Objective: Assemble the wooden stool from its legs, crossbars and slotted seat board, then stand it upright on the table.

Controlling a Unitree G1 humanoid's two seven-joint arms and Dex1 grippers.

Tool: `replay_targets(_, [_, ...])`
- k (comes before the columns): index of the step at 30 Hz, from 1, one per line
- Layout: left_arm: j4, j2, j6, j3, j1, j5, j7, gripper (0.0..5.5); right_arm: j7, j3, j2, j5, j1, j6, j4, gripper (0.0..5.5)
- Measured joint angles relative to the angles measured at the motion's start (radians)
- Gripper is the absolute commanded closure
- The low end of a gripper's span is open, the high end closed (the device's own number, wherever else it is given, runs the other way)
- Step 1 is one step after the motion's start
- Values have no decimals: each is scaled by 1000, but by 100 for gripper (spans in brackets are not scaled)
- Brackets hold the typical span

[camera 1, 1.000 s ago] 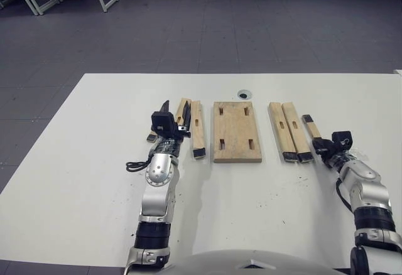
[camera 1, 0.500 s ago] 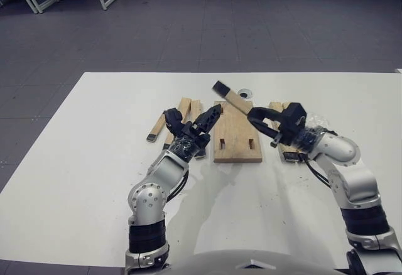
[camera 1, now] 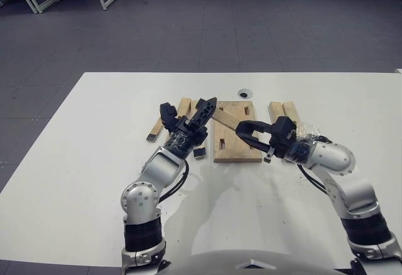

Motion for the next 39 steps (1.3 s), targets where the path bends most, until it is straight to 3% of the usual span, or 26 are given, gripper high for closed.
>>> replay_targets(3, [10,7,1,2,2,-18,1,492,0,0,-3,0,1,0,-2,422])
replay_targets(8, [32,9,5,15,0,-67,4,504,-2,5,-4,-4,3,1,3,422])
replay_targets(12, [64,31,6,44,-14,-83,37,506,-2,14,-17,-38,4,-3,4,333])
replay_targets(15, [91,76,-10,80,-54,-59,41,506,-5,26,-42,-86,14,-17,18,316])
replay_targets(20, [201,209,-239,90,-159,312,-4,506,-45,26,-62,-158,43,-20,58,316])
replay_targets(25, [530,322,-572,-5,-322,783,-58,506,-107,25,-40,-194,61,-20,87,316])
replay_targets(30, [762,301,-693,-16,-369,884,-124,506,-112,26,-34,-199,74,-20,91,316])
replay_targets(39, [771,239,-691,4,-367,890,-156,506,-113,26,-35,-215,87,-20,98,316])
